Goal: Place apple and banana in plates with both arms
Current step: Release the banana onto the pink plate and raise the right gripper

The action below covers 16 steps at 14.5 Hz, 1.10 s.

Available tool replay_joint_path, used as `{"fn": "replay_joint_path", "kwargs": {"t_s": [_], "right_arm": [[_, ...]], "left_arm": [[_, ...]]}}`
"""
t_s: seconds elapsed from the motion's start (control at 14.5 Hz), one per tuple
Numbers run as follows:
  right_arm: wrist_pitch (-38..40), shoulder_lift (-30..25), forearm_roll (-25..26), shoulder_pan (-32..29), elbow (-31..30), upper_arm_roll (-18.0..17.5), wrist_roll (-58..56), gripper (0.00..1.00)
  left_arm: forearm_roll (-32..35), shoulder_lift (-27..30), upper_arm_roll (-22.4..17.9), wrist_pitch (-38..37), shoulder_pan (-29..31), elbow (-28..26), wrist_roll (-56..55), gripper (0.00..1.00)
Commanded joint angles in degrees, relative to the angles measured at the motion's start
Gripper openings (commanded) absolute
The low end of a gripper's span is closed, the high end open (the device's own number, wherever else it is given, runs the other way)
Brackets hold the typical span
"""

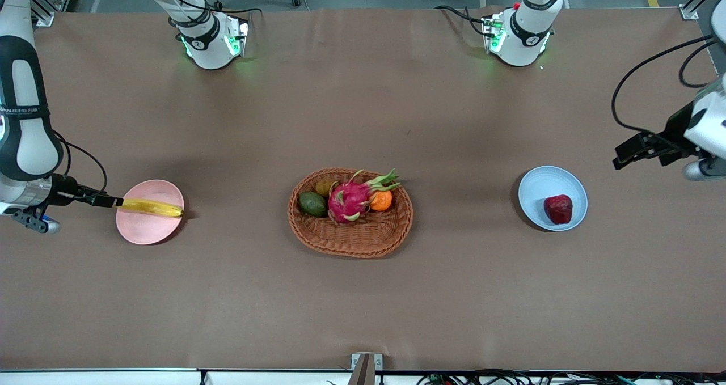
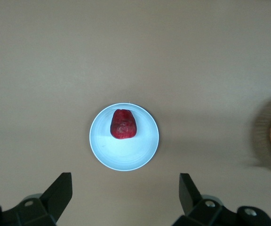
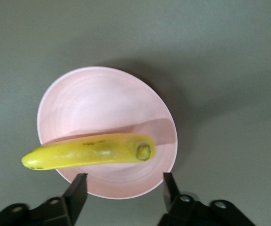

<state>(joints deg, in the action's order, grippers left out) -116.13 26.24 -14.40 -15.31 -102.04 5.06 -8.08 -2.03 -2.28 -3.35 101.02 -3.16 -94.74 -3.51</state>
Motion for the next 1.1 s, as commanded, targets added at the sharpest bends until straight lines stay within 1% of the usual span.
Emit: {"fn": "replay_joint_path", "kwargs": {"t_s": [0.0,0.14,0.28,0.48,0.62,0.69,0.83,1.03], "right_arm": [[3.43,-0.93,-0.63,0.54,4.72,-0.49,-2.2,1.0],[9.75,-0.93,0.94,1.5,10.86,-0.49,-2.2,1.0],[15.73,-1.19,4.62,2.73,16.93,-0.49,-2.11,1.0],[23.82,-2.6,6.84,5.19,23.27,-0.41,-1.5,1.0],[28.4,-3.65,9.46,8.17,25.39,-0.23,0.86,1.0],[29.72,-4.7,11.39,9.75,26.18,-0.32,4.09,1.0],[32.54,-6.38,14.3,13.01,26.45,-0.32,7.54,1.0],[33.08,-6.29,13.7,13.28,28.9,-0.58,7.47,1.0]], "left_arm": [[0.18,-0.18,-0.25,-4.42,0.44,5.51,1.58,1.0],[0.18,1.39,-0.52,-5.83,1.05,6.84,2.8,1.0],[0.18,2.19,-0.17,-5.83,2.37,7.02,3.85,1.0],[-0.26,2.28,-0.08,-5.92,2.37,7.02,3.78,1.0],[0.18,2.28,0.18,-7.14,2.37,7.11,3.77,1.0],[0.18,2.28,0.27,-7.85,2.2,7.02,3.86,1.0],[0.18,2.19,0.27,-8.47,1.93,6.93,4.39,1.0],[0.01,2.1,0.27,-8.47,1.93,6.93,5.44,1.0]]}}
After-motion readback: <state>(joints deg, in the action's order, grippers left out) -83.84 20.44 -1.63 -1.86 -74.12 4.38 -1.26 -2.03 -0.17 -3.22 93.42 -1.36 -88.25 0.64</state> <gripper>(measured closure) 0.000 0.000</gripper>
